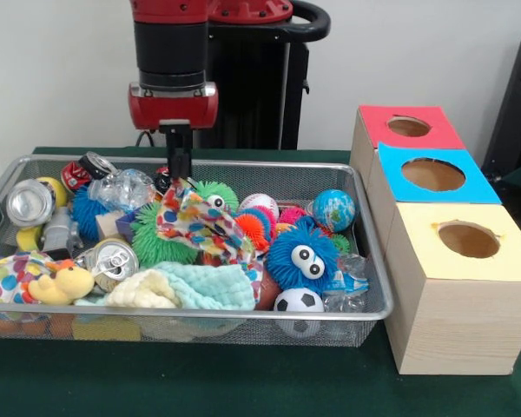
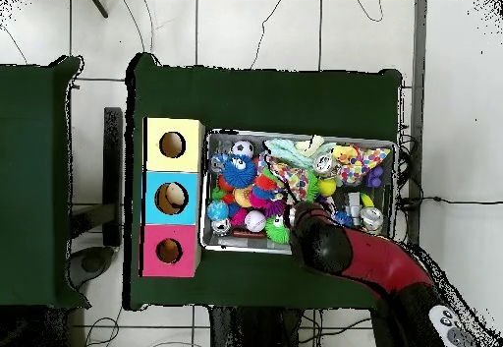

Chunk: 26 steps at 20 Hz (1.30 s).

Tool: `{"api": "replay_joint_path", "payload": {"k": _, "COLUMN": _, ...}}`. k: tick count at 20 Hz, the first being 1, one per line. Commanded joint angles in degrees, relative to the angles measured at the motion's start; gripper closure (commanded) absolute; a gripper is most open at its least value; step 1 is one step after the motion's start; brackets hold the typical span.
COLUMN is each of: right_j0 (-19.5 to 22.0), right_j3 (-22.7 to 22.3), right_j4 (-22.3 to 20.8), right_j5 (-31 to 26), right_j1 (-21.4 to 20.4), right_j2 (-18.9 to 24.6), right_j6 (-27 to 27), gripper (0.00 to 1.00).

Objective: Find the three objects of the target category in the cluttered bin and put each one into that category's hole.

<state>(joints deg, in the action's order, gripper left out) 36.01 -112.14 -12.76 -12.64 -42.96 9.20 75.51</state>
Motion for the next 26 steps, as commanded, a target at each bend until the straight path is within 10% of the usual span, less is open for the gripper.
{"api": "replay_joint_path", "payload": {"k": 1, "right_j0": -3.9, "right_j3": 5.3, "right_j4": -3.4, "right_j5": -4.9, "right_j1": 1.2, "right_j2": -9.3, "right_j6": 7.9, "gripper": 1.00}}
{"api": "replay_joint_path", "payload": {"k": 21, "right_j0": -7.2, "right_j3": 7.0, "right_j4": -4.1, "right_j5": -6.8, "right_j1": 5.5, "right_j2": -12.9, "right_j6": 4.6, "gripper": 1.00}}
{"api": "replay_joint_path", "payload": {"k": 22, "right_j0": -7.0, "right_j3": 7.0, "right_j4": -4.0, "right_j5": -7.1, "right_j1": 5.4, "right_j2": -12.6, "right_j6": 4.2, "gripper": 0.00}}
{"api": "replay_joint_path", "payload": {"k": 26, "right_j0": -7.0, "right_j3": 6.8, "right_j4": -4.0, "right_j5": -7.3, "right_j1": 5.3, "right_j2": -12.4, "right_j6": 4.0, "gripper": 0.00}}
